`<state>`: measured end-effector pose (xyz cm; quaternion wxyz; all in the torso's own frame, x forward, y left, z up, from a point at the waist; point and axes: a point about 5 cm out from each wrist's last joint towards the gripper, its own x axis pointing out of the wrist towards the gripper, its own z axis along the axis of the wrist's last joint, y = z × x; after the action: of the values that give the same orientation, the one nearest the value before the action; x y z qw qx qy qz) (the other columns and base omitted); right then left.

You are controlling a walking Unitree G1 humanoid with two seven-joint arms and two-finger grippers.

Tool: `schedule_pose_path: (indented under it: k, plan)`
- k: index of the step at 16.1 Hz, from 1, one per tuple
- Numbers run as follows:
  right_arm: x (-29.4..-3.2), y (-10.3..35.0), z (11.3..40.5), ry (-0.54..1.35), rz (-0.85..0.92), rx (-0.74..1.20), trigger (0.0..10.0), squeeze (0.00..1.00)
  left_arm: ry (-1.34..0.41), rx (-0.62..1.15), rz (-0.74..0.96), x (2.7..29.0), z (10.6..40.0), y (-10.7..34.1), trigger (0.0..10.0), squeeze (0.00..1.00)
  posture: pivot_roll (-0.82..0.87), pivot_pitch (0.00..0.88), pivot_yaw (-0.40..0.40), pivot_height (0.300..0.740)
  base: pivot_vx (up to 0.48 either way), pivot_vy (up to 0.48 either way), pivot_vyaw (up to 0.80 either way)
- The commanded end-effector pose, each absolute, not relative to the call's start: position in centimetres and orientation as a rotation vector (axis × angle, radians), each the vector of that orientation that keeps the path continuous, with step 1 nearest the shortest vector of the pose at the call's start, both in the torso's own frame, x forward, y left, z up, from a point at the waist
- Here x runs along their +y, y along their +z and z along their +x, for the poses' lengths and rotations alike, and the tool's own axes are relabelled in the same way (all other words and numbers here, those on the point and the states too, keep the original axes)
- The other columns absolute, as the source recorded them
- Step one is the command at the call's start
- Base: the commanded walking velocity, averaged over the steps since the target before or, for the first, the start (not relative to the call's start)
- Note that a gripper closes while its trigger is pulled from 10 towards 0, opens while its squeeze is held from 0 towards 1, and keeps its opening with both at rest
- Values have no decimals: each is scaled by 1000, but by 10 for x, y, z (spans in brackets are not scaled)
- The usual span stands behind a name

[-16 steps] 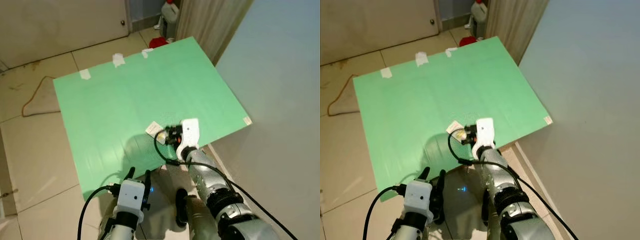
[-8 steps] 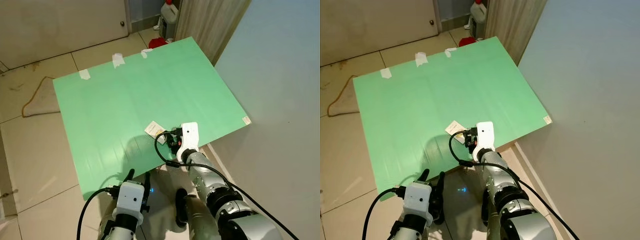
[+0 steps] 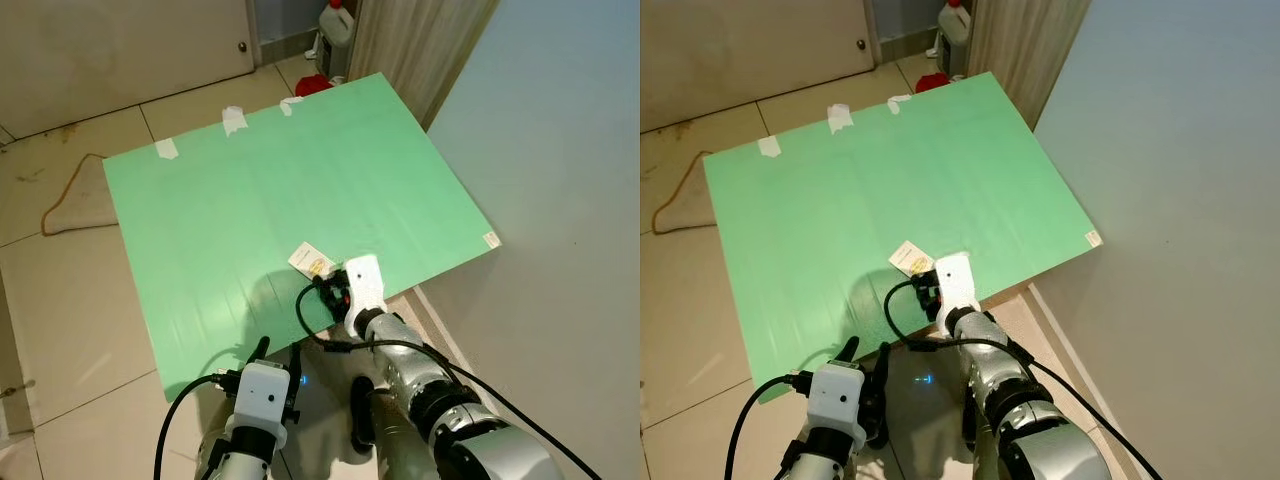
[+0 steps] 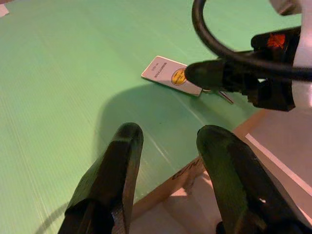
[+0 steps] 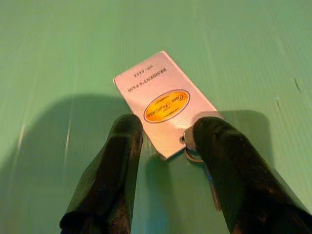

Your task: Hang keys on a hook

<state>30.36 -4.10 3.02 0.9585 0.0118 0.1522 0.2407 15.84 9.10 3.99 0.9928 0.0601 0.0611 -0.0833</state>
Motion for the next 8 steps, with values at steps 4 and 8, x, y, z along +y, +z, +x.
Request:
schedule_pose_path:
  k: [4, 8]
  plan:
    - [-6, 12, 281, 535, 52, 467, 10000, 0, -155, 145, 120, 90, 157, 38, 10000, 0, 92, 395, -65, 740, 0, 0, 0]
    - [-24, -4, 272, 509, 21, 539, 10000, 0, -139, 150, 120, 93, 159, 37, 10000, 0, 82, 395, -67, 740, 0, 0, 0]
